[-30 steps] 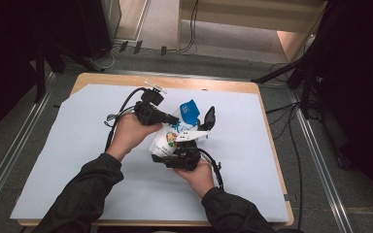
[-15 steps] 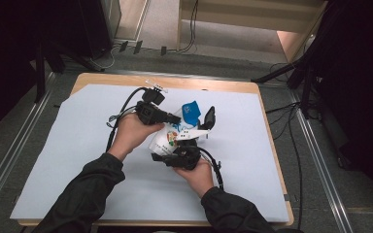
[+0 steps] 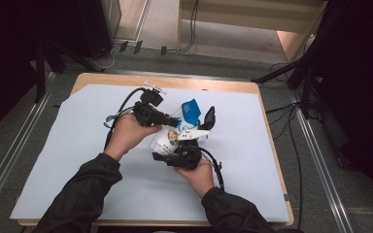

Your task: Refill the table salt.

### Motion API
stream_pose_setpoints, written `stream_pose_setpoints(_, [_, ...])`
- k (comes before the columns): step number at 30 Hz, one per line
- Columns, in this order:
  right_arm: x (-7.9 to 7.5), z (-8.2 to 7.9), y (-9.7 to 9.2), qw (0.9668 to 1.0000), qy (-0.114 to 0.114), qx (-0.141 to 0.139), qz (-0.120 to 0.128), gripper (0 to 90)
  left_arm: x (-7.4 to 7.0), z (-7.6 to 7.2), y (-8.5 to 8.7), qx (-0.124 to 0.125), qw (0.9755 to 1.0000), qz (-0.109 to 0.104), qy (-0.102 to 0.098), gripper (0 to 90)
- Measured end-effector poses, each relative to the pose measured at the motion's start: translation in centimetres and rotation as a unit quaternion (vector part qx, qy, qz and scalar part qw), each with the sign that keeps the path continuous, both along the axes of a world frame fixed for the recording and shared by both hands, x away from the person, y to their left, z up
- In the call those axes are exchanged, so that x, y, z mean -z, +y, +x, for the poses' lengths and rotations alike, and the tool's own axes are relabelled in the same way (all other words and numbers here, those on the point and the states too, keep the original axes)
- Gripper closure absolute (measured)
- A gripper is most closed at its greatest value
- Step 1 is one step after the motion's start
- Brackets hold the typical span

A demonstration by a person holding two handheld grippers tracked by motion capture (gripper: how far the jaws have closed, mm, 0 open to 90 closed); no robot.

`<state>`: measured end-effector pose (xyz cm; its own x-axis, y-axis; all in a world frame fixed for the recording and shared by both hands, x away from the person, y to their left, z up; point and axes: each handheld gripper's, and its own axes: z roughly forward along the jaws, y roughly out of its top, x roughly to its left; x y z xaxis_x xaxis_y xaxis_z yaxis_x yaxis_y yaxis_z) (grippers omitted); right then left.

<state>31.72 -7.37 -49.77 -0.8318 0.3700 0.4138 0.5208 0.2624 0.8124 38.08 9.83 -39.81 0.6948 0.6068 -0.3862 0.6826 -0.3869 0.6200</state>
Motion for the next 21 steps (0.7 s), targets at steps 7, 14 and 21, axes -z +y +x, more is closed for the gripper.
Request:
stream_pose_setpoints(7, [-0.05,0.02,0.0,1.0,0.0,-0.005,-0.002,64.2,-0.02,-0.02,0.1,-0.002,1.0,0.008,0.002,82.7])
stream_pose_setpoints(14, [-0.14,0.19,0.28,0.9999,0.005,-0.011,-0.001,63.7,-0.11,-0.17,0.08,-0.008,0.9999,0.012,-0.002,89.2])
stream_pose_setpoints(21, [-0.18,0.24,0.59,0.9999,0.008,-0.001,-0.007,61.3,-0.09,-0.16,0.13,-0.014,0.9998,0.01,-0.001,90.0])
